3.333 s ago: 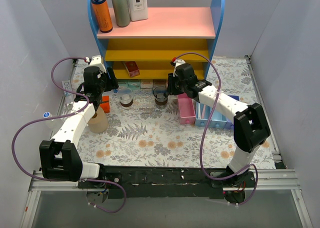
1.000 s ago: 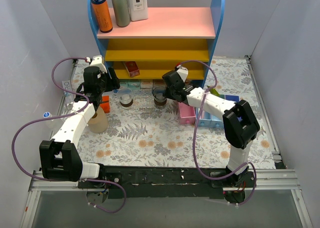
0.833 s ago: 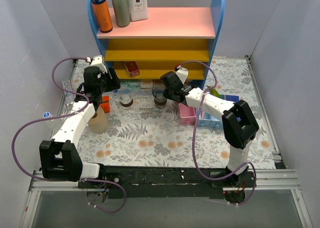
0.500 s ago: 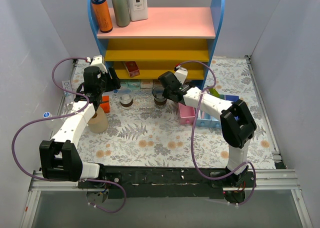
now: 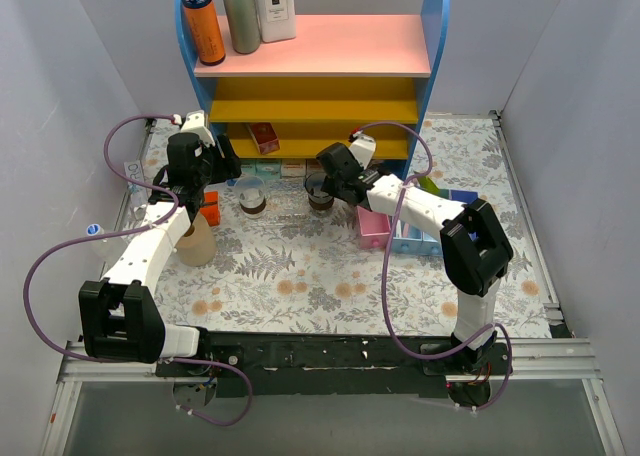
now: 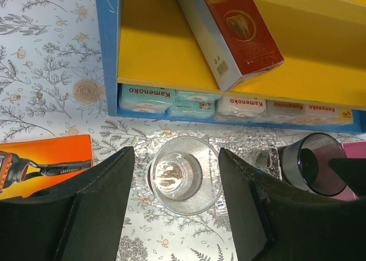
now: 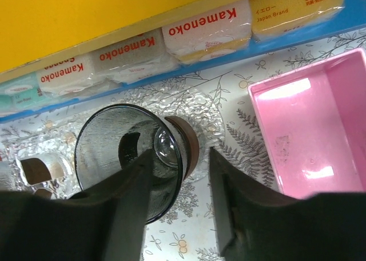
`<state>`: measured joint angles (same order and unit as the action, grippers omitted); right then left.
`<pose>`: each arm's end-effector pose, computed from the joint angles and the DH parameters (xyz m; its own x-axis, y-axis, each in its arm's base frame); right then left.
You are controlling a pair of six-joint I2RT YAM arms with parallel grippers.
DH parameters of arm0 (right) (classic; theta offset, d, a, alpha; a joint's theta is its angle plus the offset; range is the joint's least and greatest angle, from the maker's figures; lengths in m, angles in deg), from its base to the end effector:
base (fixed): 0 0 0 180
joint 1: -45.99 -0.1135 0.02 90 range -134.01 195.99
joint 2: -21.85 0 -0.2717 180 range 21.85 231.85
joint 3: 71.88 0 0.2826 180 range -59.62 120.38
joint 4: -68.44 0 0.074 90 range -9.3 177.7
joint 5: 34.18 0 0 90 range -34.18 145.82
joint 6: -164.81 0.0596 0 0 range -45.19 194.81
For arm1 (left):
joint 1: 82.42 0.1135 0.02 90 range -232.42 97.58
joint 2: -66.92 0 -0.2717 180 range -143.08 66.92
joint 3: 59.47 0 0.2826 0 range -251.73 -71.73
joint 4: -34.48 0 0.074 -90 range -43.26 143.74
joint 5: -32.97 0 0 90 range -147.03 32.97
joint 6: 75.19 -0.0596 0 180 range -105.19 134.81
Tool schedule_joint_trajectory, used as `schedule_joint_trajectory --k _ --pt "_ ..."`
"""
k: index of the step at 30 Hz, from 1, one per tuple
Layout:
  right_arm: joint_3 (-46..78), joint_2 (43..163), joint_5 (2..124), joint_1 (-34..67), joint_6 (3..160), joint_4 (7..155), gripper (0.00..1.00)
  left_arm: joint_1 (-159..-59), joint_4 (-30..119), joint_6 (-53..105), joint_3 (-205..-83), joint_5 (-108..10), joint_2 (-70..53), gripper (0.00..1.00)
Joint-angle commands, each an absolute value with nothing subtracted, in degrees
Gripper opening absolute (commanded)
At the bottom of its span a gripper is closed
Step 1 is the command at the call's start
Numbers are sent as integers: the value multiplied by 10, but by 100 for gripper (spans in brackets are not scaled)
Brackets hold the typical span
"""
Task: Prepare toiletry sets of a toothbrush and toothpaste on the tray
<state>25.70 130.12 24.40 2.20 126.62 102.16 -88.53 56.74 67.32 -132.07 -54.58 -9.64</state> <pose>0.3623 0.3042 0.2317 -0.5652 0.3873 -0.7284 0.1981 0.9208 0.3359 0.3563 -0.0407 0.2992 -0.3820 -0.7564 -0.5310 -0.2606 0.6394 -0.7233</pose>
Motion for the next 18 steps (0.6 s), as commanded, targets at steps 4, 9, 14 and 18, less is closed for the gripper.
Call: schedule_joint_trajectory --k 4,9,14,18 --pt "234 1249 222 19 1234 954 65 -886 560 672 -1317 -540 -76 61" --pt "194 1205 216 19 1199 899 65 -886 559 674 -1318 -530 -72 60" --pt "156 1159 230 19 1121 826 63 -886 551 665 -1311 -522 -66 61" --pt "145 1115 243 20 1030 813 62 -887 538 660 -1302 -502 -56 63"
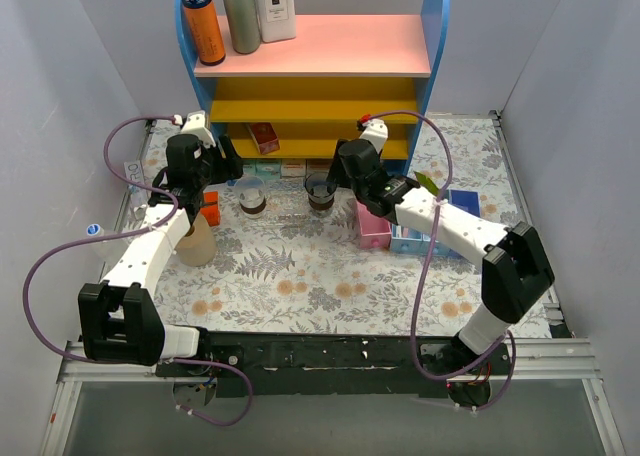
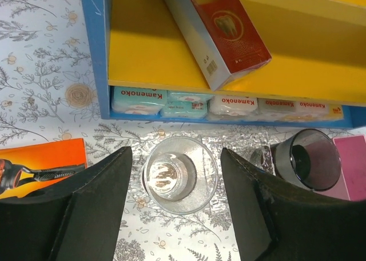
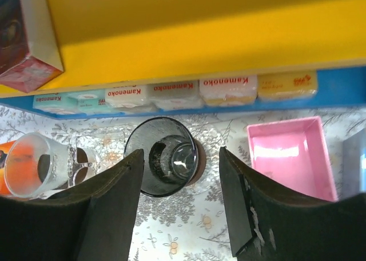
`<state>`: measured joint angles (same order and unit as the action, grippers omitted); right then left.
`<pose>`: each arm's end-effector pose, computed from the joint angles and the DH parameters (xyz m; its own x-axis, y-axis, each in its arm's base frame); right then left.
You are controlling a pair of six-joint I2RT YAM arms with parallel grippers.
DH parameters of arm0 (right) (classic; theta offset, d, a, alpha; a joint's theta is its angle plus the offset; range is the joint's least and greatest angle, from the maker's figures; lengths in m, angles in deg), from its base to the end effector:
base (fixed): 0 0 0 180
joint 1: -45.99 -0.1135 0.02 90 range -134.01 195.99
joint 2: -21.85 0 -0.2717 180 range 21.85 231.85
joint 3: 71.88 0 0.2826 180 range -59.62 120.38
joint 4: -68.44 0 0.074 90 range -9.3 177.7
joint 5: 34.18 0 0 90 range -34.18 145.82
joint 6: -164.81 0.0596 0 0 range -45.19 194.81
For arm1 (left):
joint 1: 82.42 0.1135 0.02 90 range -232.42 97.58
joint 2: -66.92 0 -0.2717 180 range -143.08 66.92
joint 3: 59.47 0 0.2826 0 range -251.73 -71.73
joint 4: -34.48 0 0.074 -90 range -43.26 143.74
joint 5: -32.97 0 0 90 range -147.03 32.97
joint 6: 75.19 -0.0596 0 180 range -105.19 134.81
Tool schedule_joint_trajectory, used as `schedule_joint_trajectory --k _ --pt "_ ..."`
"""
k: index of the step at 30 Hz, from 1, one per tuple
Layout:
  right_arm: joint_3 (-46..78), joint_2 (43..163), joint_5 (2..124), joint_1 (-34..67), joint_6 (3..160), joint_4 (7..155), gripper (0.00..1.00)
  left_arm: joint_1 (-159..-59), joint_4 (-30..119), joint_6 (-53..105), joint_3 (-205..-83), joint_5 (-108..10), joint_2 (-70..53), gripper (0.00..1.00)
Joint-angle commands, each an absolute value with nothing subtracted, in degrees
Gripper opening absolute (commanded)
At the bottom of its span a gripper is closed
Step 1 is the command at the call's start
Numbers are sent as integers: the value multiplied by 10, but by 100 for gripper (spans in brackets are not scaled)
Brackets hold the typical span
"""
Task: Prepare toiletry sets of a toothbrush and toothpaste on the tray
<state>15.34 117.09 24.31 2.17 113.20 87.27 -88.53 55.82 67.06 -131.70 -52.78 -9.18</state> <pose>0.3362 0.2794 0.2883 -0.4131 0.3374 -0.8459 0.0034 0.9294 0.3690 0.3549 -0.0424 0.3013 -0.3959 -0.7506 -0.5289 -0.2291 0.6385 -0.7347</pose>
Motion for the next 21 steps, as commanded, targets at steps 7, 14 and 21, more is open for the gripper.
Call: schedule_joint_trajectory --k 7,14,21 --pt "71 984 429 139 910 839 63 -891 523 647 -1293 -464 -44 67" --pt "53 909 628 333 792 952 63 -892 516 637 -1288 -448 -44 69" --pt "70 959 688 389 731 1036 61 -895 518 624 -1289 -421 -68 71"
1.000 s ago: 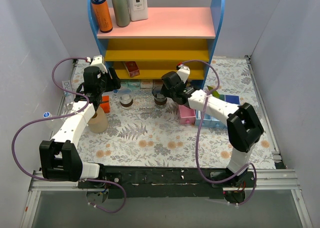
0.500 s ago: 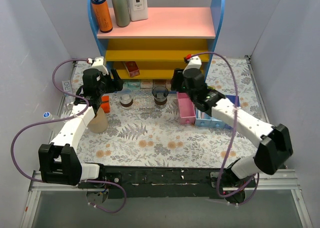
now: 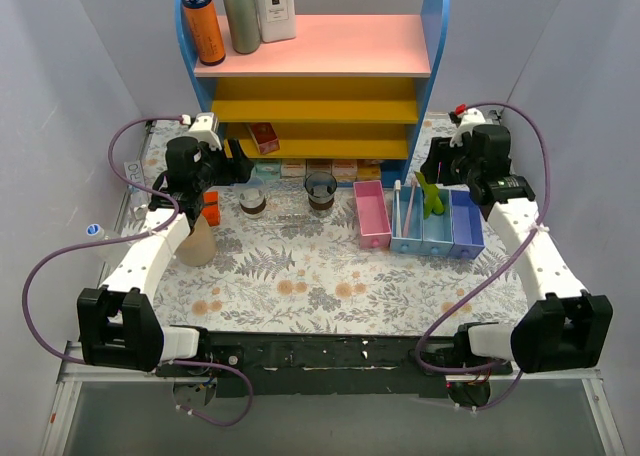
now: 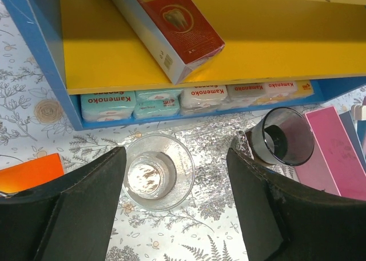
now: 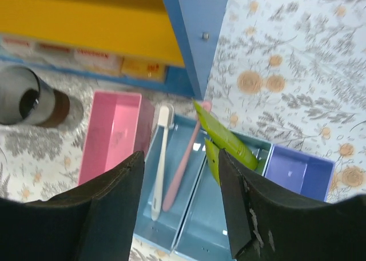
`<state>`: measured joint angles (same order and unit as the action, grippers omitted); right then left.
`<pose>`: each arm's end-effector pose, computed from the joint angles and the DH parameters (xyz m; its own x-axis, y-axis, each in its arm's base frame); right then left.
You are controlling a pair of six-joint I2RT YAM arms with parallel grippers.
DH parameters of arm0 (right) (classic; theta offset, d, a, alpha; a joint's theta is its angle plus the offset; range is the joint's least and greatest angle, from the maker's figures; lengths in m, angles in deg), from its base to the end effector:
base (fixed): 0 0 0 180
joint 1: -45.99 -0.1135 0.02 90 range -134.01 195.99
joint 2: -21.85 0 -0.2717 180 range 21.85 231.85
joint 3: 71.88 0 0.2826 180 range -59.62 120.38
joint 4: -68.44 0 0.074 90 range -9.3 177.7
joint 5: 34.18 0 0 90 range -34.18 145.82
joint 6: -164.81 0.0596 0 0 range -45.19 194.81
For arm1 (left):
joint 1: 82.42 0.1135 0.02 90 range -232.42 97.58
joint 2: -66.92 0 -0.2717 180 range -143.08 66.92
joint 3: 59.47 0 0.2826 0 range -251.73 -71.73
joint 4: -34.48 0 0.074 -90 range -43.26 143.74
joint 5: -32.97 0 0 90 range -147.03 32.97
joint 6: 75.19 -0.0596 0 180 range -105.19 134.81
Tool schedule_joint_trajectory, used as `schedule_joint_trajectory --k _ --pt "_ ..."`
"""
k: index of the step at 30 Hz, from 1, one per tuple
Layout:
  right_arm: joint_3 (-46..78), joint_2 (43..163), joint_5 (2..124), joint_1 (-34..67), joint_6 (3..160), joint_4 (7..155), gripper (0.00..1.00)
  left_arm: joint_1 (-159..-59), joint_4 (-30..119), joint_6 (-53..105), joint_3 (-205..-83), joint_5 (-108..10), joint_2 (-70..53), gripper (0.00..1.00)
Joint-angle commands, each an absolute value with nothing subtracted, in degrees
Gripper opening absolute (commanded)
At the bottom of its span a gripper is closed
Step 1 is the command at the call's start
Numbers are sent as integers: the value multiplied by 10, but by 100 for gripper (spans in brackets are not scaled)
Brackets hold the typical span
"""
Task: Prepare toiletry sets of a toothbrush and toothpaste on the tray
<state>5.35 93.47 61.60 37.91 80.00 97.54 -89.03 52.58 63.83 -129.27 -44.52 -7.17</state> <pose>0.3336 0.0534 0.3458 -0.4139 0.0321 -0.9097 -0.1946 0.9731 0.1229 0.3457 -0.0531 0.3033 -0.4832 -0.6860 -0.5441 -0.0815 0.6540 -0.7521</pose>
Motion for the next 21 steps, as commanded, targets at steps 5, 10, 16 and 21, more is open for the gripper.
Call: schedule_joint_trajectory --k 5,10,16,21 --pt "77 992 686 389 715 1048 58 -897 515 615 -1285 -423 -59 72" --pt "91 1005 642 389 688 1064 54 -898 516 610 -1285 -431 -57 73" --pt "76 996 631 389 678 1053 50 -898 517 612 -1286 -426 -65 73" --pt "73 980 640 390 671 1034 50 -900 517 612 -1285 -426 -66 74"
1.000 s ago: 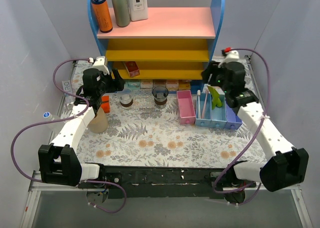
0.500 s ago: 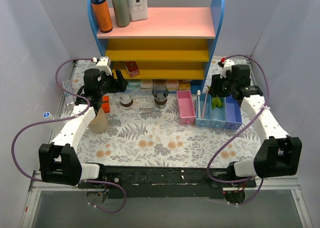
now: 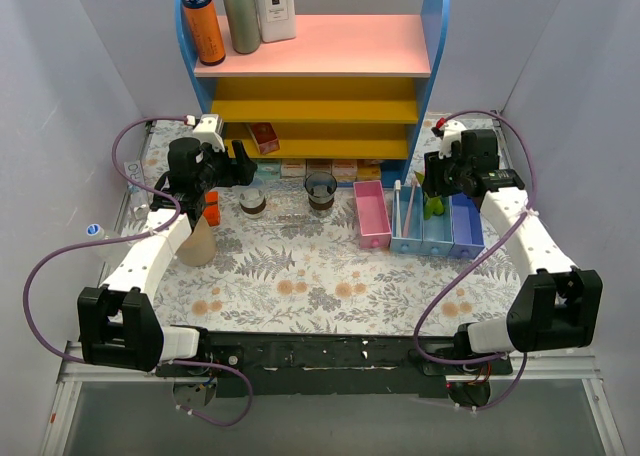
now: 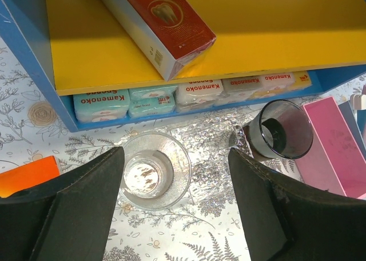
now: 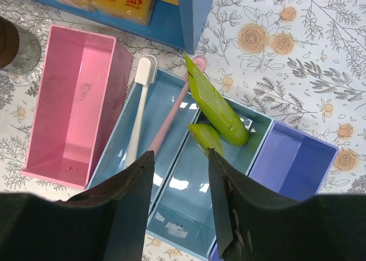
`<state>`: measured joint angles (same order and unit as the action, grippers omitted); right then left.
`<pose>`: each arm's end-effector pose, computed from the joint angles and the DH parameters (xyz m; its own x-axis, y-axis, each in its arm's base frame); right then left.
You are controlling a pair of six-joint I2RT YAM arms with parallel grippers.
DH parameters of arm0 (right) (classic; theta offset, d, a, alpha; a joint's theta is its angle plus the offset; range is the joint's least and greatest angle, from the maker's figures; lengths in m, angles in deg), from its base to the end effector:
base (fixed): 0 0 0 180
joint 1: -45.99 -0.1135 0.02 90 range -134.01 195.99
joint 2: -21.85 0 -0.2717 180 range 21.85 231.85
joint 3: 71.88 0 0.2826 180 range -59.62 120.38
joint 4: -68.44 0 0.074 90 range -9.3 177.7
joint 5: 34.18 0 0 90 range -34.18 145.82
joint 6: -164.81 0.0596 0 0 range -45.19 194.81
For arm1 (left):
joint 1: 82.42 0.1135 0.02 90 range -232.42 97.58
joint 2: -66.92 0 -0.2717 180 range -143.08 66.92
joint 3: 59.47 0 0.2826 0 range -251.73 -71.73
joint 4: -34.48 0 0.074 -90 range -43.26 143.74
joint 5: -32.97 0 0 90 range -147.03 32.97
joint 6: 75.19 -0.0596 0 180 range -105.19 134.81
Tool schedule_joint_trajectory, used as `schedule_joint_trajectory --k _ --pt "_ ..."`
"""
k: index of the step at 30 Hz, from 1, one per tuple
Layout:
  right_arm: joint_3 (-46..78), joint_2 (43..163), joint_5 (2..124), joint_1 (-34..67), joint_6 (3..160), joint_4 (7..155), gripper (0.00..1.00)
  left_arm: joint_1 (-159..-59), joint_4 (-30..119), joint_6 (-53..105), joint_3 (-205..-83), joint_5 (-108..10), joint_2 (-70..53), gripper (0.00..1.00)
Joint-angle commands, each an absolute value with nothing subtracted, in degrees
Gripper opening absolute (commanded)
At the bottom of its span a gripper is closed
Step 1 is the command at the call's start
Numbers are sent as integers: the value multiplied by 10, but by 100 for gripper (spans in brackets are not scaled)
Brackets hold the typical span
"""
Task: Prepare toiletry sets of a toothbrush and toothpaste on the tray
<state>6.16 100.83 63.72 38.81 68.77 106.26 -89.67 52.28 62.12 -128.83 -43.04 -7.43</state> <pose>0.3506 0.0524 0.2923 -0.5935 -0.1798 -0.7845 -0.2942 0.9557 0.0035 0.3452 -0.0584 0.2995 -0.5131 -0.6537 -0.5563 -0.0495 0.6695 -0.7411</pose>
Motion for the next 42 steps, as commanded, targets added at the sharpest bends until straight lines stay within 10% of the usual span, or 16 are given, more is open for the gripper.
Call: schedule_joint_trajectory --k 1,42 --pt "74 975 636 389 670 1031 49 -900 517 612 -1285 -427 -66 74" --pt "45 1028 601 397 643 1014 17 -903 527 610 -1290 -431 -73 75"
